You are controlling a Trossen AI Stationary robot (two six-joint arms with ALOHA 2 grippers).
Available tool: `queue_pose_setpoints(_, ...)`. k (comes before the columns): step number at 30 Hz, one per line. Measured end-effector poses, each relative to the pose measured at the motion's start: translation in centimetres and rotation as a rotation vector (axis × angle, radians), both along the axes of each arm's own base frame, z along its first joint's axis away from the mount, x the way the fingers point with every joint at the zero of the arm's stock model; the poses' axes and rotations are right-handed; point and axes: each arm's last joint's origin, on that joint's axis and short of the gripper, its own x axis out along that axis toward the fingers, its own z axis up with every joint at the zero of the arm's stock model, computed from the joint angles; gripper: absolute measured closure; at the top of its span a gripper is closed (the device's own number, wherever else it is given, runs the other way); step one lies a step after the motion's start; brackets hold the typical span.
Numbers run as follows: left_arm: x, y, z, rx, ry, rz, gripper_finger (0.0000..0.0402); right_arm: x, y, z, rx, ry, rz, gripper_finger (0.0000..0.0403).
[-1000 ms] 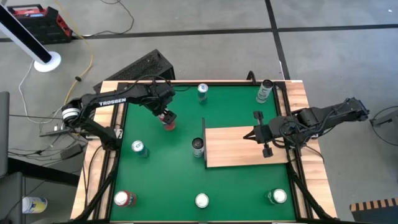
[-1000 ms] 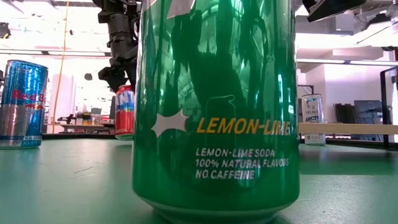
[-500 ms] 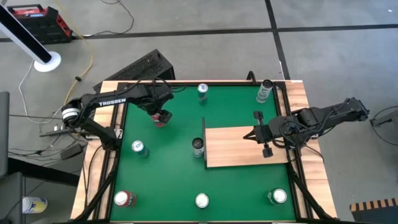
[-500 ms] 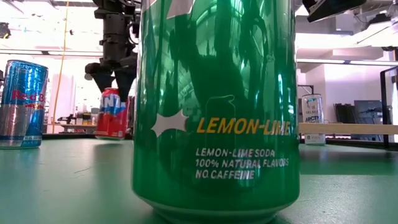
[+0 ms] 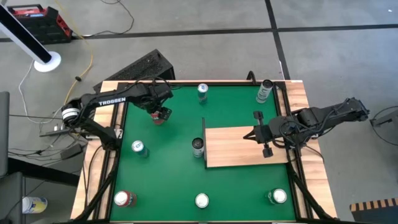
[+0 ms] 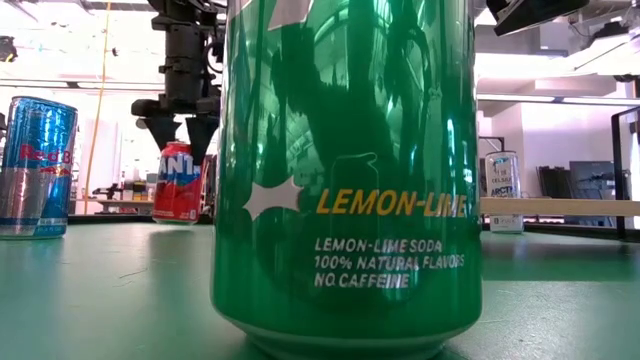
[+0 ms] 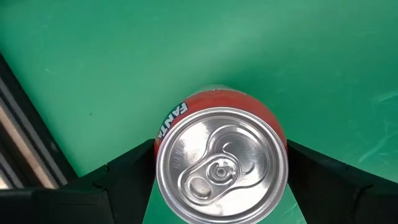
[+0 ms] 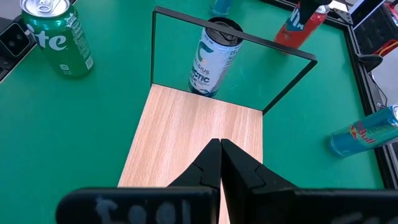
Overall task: Place canned beverage on shelf
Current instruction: Put the top orange soda can on the shelf
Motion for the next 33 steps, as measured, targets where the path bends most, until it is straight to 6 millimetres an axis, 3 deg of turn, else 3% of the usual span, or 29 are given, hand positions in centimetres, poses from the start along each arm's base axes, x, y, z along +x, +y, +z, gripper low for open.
queue_pose_setpoints(17, -0.02, 0.22, 0.09, 0.080, 0.011, 0.082, 0.0094, -0.01, 0.00, -0.01, -0.018, 0.001, 0.014, 0.0372)
queue_pose_setpoints(33, 0.46, 0.35, 0.18, 0.050, -0.076, 0.138, 0.0094, -0.01, 0.00, -0.01, -0.018, 0.001, 0.014, 0.0372)
